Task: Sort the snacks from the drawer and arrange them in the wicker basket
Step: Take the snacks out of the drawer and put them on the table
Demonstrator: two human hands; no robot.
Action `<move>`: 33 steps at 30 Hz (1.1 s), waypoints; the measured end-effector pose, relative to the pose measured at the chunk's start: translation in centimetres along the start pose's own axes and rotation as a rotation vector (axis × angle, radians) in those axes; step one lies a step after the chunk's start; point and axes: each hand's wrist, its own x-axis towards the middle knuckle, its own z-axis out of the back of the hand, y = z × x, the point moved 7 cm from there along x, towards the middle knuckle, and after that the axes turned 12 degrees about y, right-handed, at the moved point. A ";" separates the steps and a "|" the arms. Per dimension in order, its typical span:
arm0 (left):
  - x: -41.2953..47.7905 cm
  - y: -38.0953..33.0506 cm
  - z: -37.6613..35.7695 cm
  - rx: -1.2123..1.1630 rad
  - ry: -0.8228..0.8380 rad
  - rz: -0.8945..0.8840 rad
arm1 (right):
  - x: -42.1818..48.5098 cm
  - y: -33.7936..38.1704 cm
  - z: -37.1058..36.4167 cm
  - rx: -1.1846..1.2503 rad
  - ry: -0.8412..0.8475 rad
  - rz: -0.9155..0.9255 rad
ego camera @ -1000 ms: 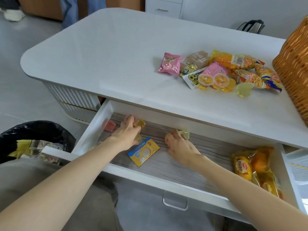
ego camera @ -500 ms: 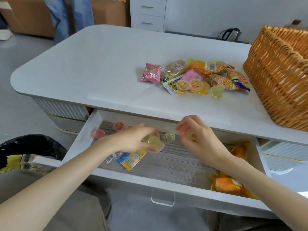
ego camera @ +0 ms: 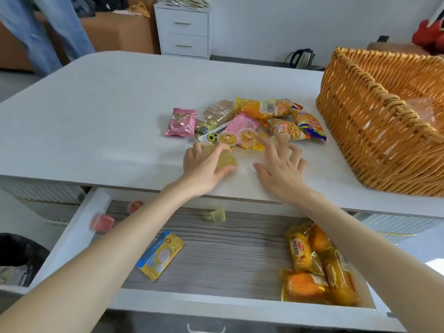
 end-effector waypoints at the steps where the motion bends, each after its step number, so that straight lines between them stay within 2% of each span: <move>1: 0.9 -0.2 -0.5 0.047 0.017 0.024 | 0.8 0.0 0.0 -0.038 0.001 0.013; 4: 2.8 -0.3 -1.2 0.025 0.047 0.075 | 3.2 0.1 -0.3 -0.104 0.006 0.018; 11: 6.1 -0.2 -0.5 -0.038 0.072 0.132 | 7.2 -0.5 0.6 0.067 0.095 -0.024; 15: 5.4 -0.4 -0.1 -0.061 0.069 0.080 | 6.2 -0.3 0.9 -0.020 0.116 0.016; 20: 0.1 -0.7 0.9 -0.197 0.053 -0.090 | 1.8 1.0 1.8 -0.084 -0.061 0.099; 25: -7.7 2.8 4.5 -0.205 -0.197 -0.171 | -4.2 4.1 2.5 0.094 -0.278 0.323; 27: -10.2 4.9 5.3 -0.235 -0.191 -0.117 | -6.3 5.8 1.7 0.162 -0.254 0.388; 30: -12.5 8.9 5.0 -0.208 -0.100 0.037 | -8.6 8.5 -1.0 0.184 -0.129 0.482; 33: -13.1 13.0 3.3 -0.085 0.086 0.174 | -9.2 10.9 -5.1 0.135 0.053 0.515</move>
